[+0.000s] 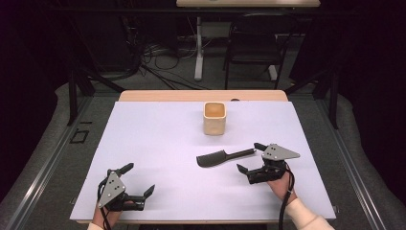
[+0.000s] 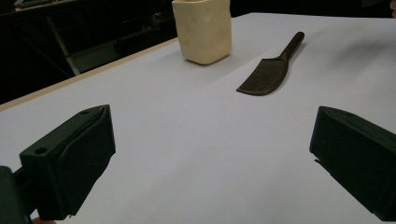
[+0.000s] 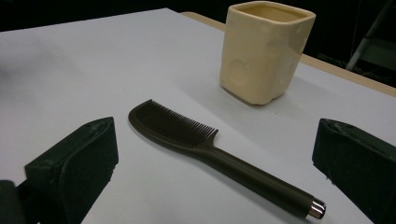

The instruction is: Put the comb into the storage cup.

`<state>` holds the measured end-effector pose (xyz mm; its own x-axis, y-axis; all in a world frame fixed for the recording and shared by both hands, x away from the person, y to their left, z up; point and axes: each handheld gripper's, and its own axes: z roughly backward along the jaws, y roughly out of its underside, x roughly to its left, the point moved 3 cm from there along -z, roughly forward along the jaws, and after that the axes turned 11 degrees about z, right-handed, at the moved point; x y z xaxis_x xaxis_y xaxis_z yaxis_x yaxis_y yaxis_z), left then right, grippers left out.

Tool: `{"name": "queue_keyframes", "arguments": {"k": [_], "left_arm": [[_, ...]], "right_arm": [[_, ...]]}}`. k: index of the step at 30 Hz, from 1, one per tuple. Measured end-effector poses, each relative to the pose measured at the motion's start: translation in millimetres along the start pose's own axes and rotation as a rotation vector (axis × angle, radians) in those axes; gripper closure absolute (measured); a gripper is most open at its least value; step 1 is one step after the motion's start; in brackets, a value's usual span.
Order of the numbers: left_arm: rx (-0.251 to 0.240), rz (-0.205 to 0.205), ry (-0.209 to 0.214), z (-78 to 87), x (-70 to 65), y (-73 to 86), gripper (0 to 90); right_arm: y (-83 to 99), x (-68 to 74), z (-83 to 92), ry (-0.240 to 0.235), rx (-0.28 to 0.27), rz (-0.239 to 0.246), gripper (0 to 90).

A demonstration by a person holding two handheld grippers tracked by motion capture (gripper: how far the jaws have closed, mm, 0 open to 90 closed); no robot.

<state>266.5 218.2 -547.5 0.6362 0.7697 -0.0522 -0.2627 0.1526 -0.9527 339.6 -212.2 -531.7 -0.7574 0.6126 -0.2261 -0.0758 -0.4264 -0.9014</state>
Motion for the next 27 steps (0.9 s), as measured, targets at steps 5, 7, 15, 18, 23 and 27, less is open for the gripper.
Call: {"name": "queue_keyframes", "arguments": {"k": [5,7,15,18,23,27], "left_arm": [[-0.002,0.004,0.000,-0.3,0.1,-0.2,0.0],[-0.002,0.007,0.001,-0.7,0.0,-0.2,0.0],[-0.005,0.006,0.003,-0.3,-0.3,-0.5,0.0],[-0.006,0.004,0.005,-0.2,-0.8,-0.6,0.0],[-0.005,0.001,0.006,-0.1,-1.7,-1.0,0.0],[-0.008,0.000,0.007,0.4,-1.5,-1.2,0.0]], "right_arm": [[-1.4,0.5,-6.5,0.000,0.003,0.012,0.0],[-1.7,1.0,-8.7,-0.001,0.007,0.016,0.0],[-6.4,-5.6,-14.7,-0.021,0.001,-0.017,0.0],[-6.4,-10.3,-17.9,-0.018,0.012,-0.032,0.0],[-7.3,-15.2,-24.6,-0.025,0.038,-0.045,0.0],[-8.6,-20.8,-30.6,-0.020,0.058,-0.047,0.0]]}}
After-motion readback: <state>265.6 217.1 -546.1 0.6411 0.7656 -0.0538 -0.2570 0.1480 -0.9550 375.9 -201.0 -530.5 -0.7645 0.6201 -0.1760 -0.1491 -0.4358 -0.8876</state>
